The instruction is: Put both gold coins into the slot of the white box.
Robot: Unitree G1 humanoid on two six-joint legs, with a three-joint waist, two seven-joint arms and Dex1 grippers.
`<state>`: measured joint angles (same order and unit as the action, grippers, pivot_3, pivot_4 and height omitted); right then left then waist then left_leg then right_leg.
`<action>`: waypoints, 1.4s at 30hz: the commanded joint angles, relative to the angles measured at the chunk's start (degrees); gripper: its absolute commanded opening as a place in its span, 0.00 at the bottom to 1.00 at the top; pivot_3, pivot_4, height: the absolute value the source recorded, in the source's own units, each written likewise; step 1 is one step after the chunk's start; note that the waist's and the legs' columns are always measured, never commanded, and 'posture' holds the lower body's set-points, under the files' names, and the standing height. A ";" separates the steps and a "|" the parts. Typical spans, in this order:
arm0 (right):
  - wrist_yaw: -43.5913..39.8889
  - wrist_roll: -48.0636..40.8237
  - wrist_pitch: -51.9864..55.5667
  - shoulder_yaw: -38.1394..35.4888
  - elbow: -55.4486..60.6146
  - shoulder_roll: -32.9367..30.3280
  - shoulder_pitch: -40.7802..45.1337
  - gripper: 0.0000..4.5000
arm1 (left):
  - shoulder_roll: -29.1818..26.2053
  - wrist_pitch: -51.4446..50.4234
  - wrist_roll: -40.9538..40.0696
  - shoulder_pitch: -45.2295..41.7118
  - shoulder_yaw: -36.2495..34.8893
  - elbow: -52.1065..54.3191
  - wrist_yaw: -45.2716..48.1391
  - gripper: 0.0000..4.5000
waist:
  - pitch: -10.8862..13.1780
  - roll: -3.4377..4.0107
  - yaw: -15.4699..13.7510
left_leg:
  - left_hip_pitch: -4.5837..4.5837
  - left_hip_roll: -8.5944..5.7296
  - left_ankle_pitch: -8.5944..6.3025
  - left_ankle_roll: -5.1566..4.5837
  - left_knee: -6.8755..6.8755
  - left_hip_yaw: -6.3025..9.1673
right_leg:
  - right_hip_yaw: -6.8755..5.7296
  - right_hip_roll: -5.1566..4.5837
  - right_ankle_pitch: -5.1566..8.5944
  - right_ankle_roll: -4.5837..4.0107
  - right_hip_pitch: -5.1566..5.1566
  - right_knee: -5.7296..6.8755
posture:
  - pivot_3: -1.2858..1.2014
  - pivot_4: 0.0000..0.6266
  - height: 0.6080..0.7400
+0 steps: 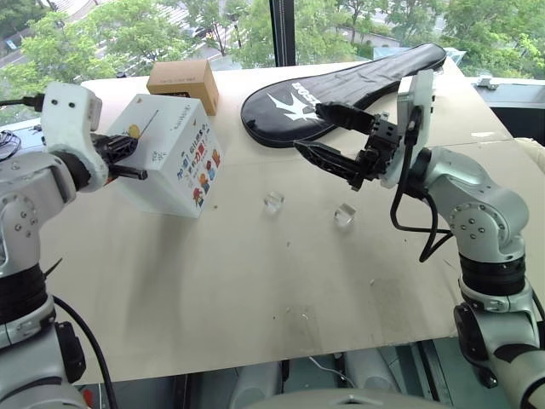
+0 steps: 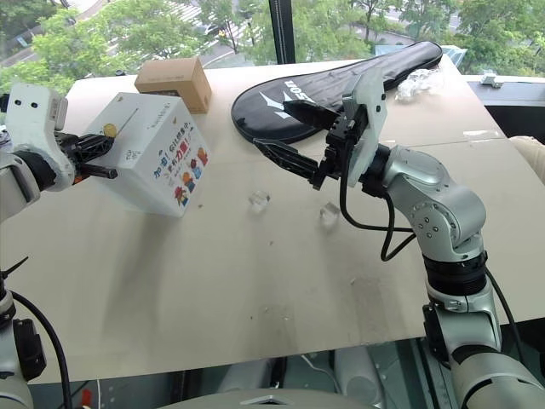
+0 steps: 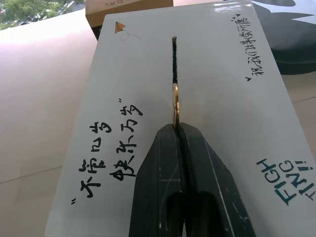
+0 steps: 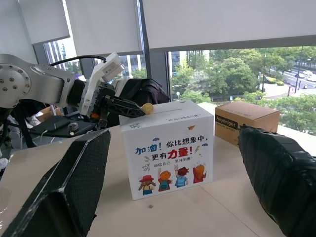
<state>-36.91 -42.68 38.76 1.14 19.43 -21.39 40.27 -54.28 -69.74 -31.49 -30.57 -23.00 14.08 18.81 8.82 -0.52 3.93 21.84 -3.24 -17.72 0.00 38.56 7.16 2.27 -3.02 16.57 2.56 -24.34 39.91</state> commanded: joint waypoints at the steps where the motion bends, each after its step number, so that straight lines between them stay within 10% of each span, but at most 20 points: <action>1: 0.47 -0.42 -0.70 -1.14 1.92 0.28 1.23 0.97 | -0.15 -0.82 0.63 1.21 0.76 0.47 0.86 0.00 | 0.00 0.00 0.00 | 0.00 0.00 0.00 0.00 0.00 0.00 | 0.00 0.00 0.00 0.00 0.00 0.00 | 0.52 0.24 1.00; 17: 1.05 -0.30 -0.59 -0.93 1.68 0.17 1.91 0.97 | 0.43 -1.30 1.20 1.65 0.27 1.24 1.35 0.00 | -0.04 0.00 -0.02 | 0.00 0.00 0.00 0.00 0.03 0.00 | 0.00 0.00 0.00 0.00 0.01 0.02 | 0.52 0.24 1.00; 29: 0.57 -0.32 -0.85 -1.19 1.63 -0.13 1.21 1.00 | 2.06 3.68 3.00 0.72 -1.25 1.31 1.14 0.99 | -0.09 0.00 -0.23 | 0.00 0.00 0.00 0.00 0.09 0.03 | 0.00 0.00 0.00 0.00 0.04 0.03 | 0.52 0.24 1.00; 35: -0.52 -2.05 -0.93 -3.93 3.90 -2.59 -4.62 1.00 | 12.45 11.23 -7.97 3.74 -9.67 12.79 5.81 0.99 | -0.09 -0.08 -0.62 | 0.27 0.00 0.00 0.00 0.41 0.23 | -0.16 -0.02 0.00 0.00 0.03 -0.03 | 0.52 0.24 1.00; 42: -11.67 -2.75 -3.32 -10.80 8.15 -14.38 -26.85 1.00 | 19.09 13.77 -14.37 30.18 -13.38 35.48 7.47 0.99 | -0.09 -0.06 -0.66 | 0.23 0.04 -0.01 -0.02 0.42 0.11 | 0.01 -0.03 0.00 0.01 0.09 -0.09 | 0.52 0.24 1.00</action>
<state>-46.16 -45.25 37.20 -8.29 25.14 -35.44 13.76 -35.26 -58.25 -45.32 -0.96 -35.55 45.73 26.07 8.72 -0.59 3.27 21.95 -3.20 -17.74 -0.04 38.93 7.22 2.31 -3.05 16.57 2.56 -24.16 39.83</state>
